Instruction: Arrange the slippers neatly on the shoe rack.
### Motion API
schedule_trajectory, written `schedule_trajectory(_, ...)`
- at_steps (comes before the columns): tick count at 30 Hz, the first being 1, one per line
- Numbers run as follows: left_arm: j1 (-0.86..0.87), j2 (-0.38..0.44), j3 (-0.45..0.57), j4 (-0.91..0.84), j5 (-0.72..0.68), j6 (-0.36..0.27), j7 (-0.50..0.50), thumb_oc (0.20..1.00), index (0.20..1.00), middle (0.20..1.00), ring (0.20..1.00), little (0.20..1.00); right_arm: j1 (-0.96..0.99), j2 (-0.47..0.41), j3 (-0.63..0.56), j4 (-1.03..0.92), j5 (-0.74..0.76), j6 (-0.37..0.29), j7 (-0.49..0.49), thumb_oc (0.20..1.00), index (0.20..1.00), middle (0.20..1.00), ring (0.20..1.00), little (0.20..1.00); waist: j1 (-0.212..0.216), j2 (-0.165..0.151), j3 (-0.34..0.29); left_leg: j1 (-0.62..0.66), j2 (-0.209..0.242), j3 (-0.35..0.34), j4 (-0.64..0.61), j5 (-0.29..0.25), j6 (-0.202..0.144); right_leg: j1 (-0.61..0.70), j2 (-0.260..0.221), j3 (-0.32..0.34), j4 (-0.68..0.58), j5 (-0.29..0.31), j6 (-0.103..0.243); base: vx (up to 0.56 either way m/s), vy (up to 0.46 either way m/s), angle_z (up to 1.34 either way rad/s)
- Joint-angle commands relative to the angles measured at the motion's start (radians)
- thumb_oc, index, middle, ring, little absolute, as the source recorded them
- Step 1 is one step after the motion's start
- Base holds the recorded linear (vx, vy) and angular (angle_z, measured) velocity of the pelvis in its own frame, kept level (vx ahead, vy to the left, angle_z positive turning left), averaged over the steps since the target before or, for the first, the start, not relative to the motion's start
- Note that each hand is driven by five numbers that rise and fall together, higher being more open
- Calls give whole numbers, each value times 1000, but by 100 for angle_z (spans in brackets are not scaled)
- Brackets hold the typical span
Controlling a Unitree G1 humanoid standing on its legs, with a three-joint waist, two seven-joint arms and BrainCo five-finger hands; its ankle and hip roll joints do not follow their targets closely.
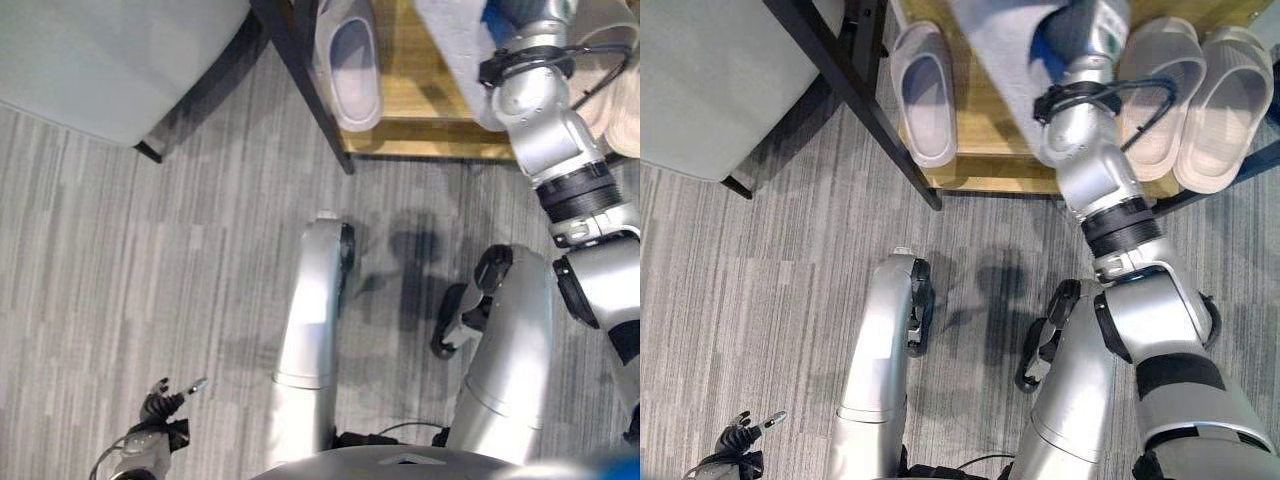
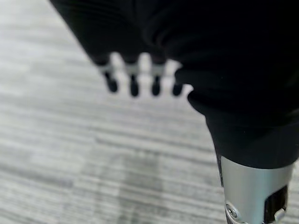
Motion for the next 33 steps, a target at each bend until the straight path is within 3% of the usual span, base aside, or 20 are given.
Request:
schedule_trajectory(1, -16, 20, -36, 21, 5, 17, 23, 1000, 1000, 1000, 1000, 1000, -123, 38, 20, -82, 69, -26, -38, 200, 200, 200, 200, 200, 37, -3, 71, 85, 2, -30, 33, -159, 44, 5, 29, 40, -51, 34, -34, 0, 0, 0)
schedule_trajectory(3, -35, 24, -32, 36, -6, 32, 35, 1000, 1000, 1000, 1000, 1000, -140, 63, 18, -69, 128, -17, -29, 200, 200, 200, 200, 200, 34, 0, 71, 85, 0, -33, 43, -163, 45, 5, 29, 39, -44, 32, -36, 8, 16, -10)
schedule_trajectory(8, -47, 16, -35, 56, -11, 38, 45, 1000, 1000, 1000, 1000, 1000, -163, 94, 33, -8, 276, -83, -37, 200, 200, 200, 200, 200, 32, -5, 71, 85, 0, -27, 52, -168, 45, 5, 33, 44, -37, 30, -38, 9, 11, -7)
schedule_trajectory(12, -53, 12, -32, 62, -13, 40, 50, 1000, 1000, 1000, 1000, 1000, -173, 87, 53, -4, 306, -102, -25, 200, 200, 200, 200, 200, 27, -12, 71, 85, 1, -25, 54, -171, 44, 5, 34, 47, -34, 28, -39, 13, 0, 0)
schedule_trajectory(13, 155, 116, 32, -291, -125, -75, -13, 1000, 1000, 1000, 1000, 1000, -290, -170, 247, 171, 456, -240, 109, 200, 200, 200, 200, 200, 47, 9, 71, 85, 13, -108, 76, -124, -4, 5, 18, 96, 50, -10, -13, 51, 2, -1)
schedule_trajectory(22, 111, 106, 34, -180, -124, -79, -23, 1000, 1000, 1000, 1000, 1000, -309, -158, 194, 227, 469, -235, 81, 200, 200, 200, 200, 200, 53, 3, 71, 85, 11, -103, 92, -136, -7, 5, 12, 108, 59, -5, -1, 12, 8, 6)
schedule_trajectory(33, 92, 95, 16, -110, -118, -65, -44, 1000, 1000, 1000, 1000, 1000, -341, -115, 218, 346, 494, -215, 109, 200, 200, 200, 200, 200, 67, 2, 71, 85, 11, -89, 90, -145, -11, 5, 9, 122, 59, 2, 6, 16, 29, 2)
